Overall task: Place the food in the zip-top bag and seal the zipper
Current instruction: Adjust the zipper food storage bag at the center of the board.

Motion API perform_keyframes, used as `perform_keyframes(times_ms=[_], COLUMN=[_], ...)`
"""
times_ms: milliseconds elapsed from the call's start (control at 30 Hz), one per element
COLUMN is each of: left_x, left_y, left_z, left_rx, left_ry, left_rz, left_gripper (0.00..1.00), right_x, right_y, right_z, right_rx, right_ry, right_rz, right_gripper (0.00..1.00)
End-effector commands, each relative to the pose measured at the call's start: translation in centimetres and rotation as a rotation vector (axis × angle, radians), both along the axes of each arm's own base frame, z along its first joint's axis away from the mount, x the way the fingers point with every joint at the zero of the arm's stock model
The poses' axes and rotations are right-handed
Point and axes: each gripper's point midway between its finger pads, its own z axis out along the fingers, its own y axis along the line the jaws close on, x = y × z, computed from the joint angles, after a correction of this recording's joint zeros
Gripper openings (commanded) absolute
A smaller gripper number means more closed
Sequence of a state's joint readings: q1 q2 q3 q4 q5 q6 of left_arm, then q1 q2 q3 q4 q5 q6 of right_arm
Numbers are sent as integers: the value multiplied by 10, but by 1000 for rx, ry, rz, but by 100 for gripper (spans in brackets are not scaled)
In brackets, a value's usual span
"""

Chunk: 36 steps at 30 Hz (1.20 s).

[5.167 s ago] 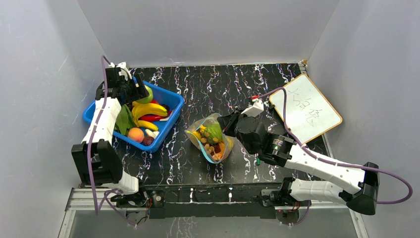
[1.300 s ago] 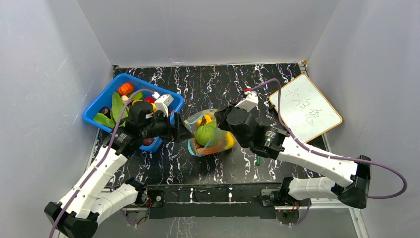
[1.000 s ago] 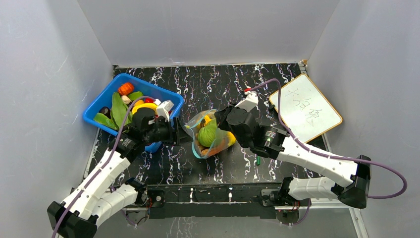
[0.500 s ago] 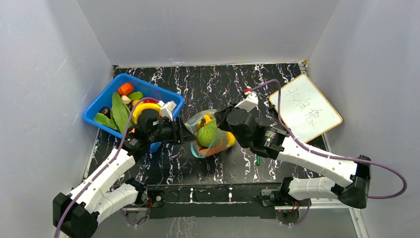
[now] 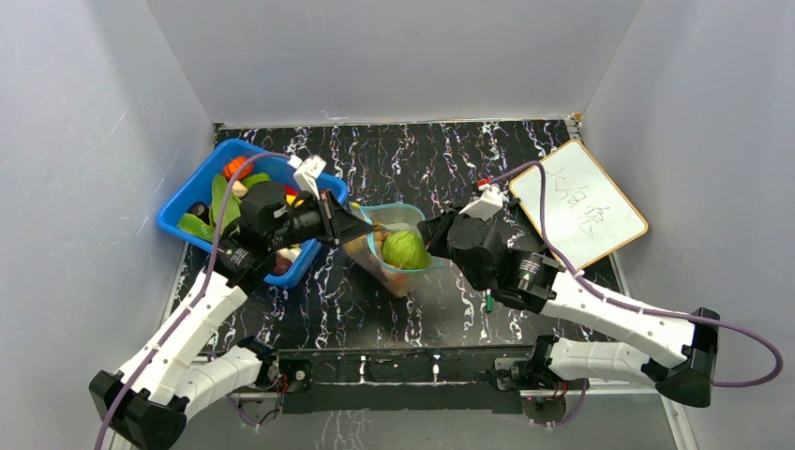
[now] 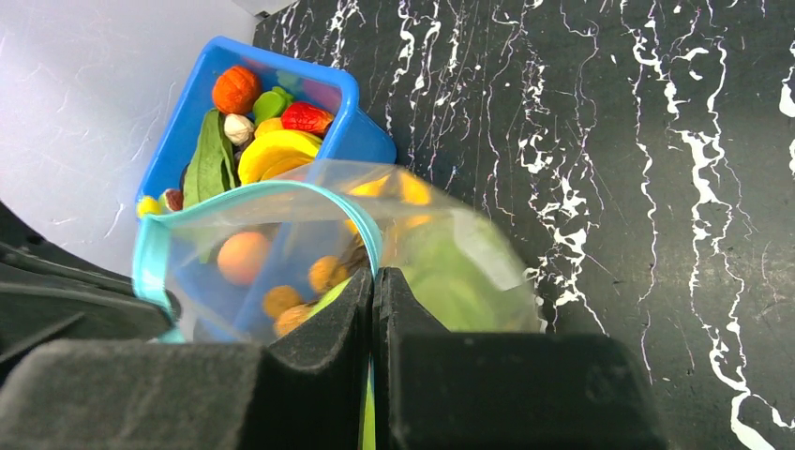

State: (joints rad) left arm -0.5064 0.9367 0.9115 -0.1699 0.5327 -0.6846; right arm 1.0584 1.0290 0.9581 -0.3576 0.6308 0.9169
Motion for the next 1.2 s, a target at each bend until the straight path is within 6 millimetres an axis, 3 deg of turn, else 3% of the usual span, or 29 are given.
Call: perform_keyframes(times_ms=[0, 300, 533, 900, 1167], left_x=[3, 27, 32, 42, 50], left_y=[-7, 7, 0, 16, 27], left_z=[34, -11, -2, -31, -28], left_rx=[-50, 164, 139, 263, 322], left_ry=[-81, 0, 3, 38, 13], left_rz=[-26, 62, 56, 129, 178], left_gripper=[0, 0, 0, 1, 46], right_x=[1, -1, -1, 1, 3], right_y=[-1, 0, -4, -3, -2], right_z=[38, 40, 37, 27, 29], right_rx=[95, 92, 91, 112, 129], right_ry=[-78, -90, -91, -67, -61], right_rz=[0, 24, 6, -15, -33], right_gripper=[0, 0, 0, 0, 0])
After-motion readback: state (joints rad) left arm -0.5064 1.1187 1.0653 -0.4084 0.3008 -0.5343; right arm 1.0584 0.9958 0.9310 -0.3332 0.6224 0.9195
